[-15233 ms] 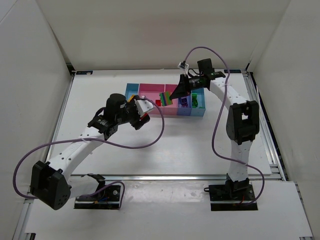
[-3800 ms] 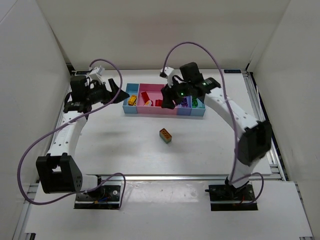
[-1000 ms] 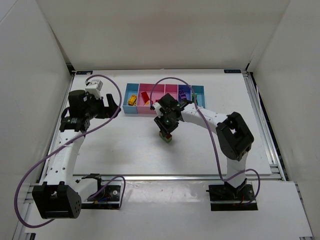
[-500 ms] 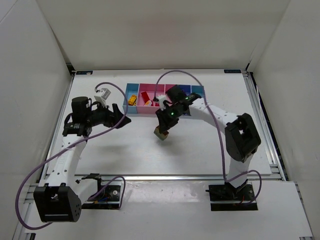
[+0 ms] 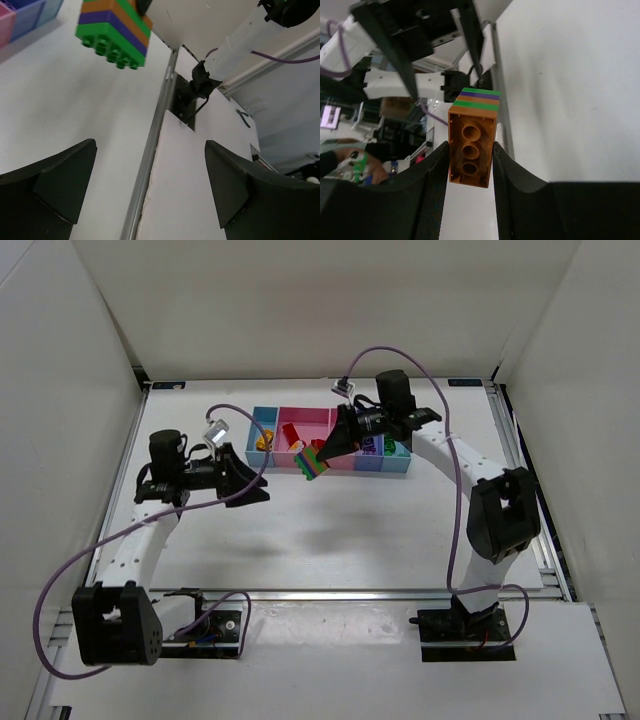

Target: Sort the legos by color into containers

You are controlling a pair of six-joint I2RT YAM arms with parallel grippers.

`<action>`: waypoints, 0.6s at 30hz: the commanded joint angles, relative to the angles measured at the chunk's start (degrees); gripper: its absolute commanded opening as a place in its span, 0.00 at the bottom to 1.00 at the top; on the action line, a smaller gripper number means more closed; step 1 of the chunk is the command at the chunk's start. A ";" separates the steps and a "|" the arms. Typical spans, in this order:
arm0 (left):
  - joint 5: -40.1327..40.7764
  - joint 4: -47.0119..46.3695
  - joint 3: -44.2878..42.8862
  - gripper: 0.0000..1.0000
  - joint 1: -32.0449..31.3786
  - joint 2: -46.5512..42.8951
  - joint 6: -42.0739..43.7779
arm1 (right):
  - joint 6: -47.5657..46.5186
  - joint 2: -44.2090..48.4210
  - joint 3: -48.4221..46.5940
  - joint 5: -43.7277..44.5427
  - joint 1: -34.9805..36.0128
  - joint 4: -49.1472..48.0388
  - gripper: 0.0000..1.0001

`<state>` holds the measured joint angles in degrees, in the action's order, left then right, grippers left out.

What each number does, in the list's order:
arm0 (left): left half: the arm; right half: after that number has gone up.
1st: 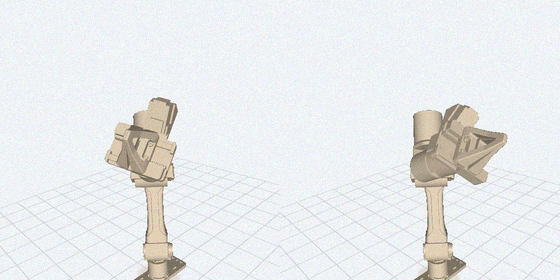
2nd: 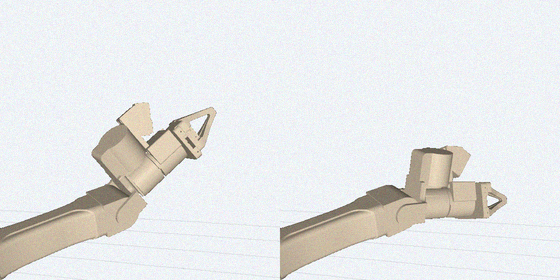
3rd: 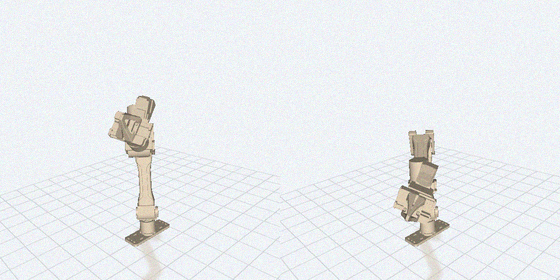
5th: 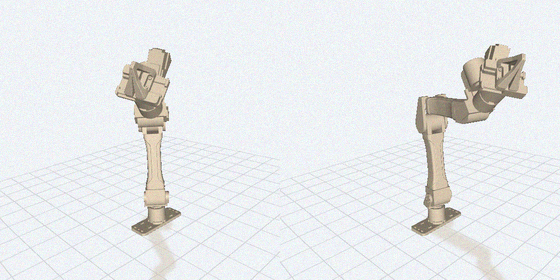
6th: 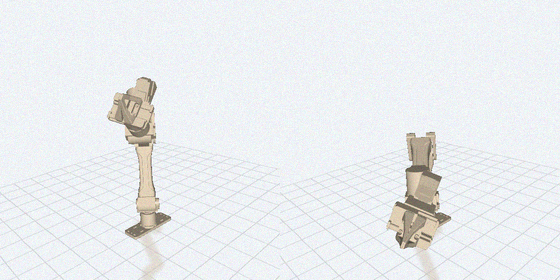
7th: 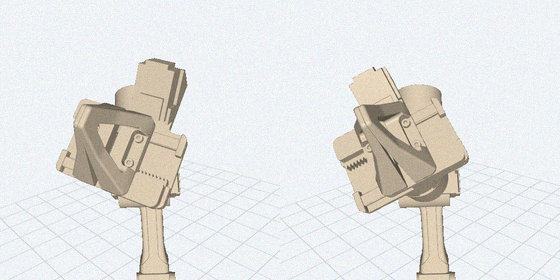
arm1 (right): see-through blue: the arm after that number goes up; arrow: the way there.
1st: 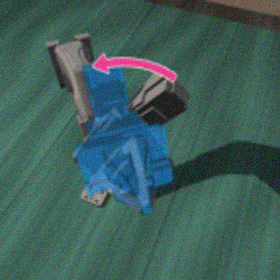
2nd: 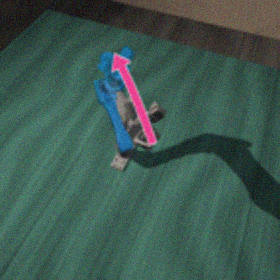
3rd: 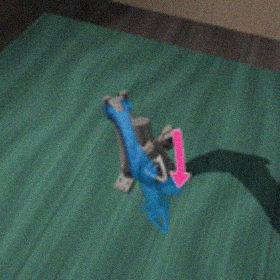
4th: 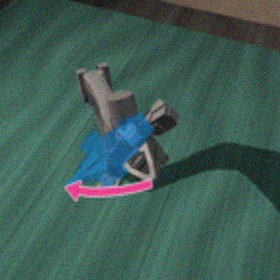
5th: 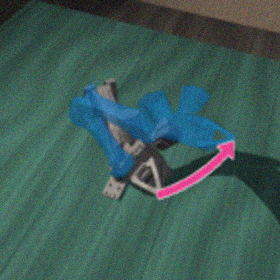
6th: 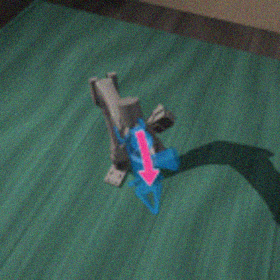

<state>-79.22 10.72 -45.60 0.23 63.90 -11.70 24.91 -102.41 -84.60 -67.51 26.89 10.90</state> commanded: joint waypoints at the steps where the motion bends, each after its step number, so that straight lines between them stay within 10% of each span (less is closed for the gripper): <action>1: -10.85 -3.16 -2.99 0.99 -0.05 4.29 -0.60 | 7.86 -1.12 -2.14 -7.20 0.96 -10.19 0.01; 6: -12.89 11.67 -12.99 0.96 -0.05 13.26 11.42 | 9.98 -3.49 -4.61 -7.90 2.02 -12.65 0.00; 18: -12.89 11.87 -17.67 0.95 -0.05 17.66 14.95 | 11.83 -6.75 -8.65 -8.52 4.66 -15.99 0.00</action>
<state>-83.53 21.50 -60.97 0.25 81.67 0.84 36.01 -108.73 -89.52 -73.97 30.76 -1.85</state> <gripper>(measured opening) 0.951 0.409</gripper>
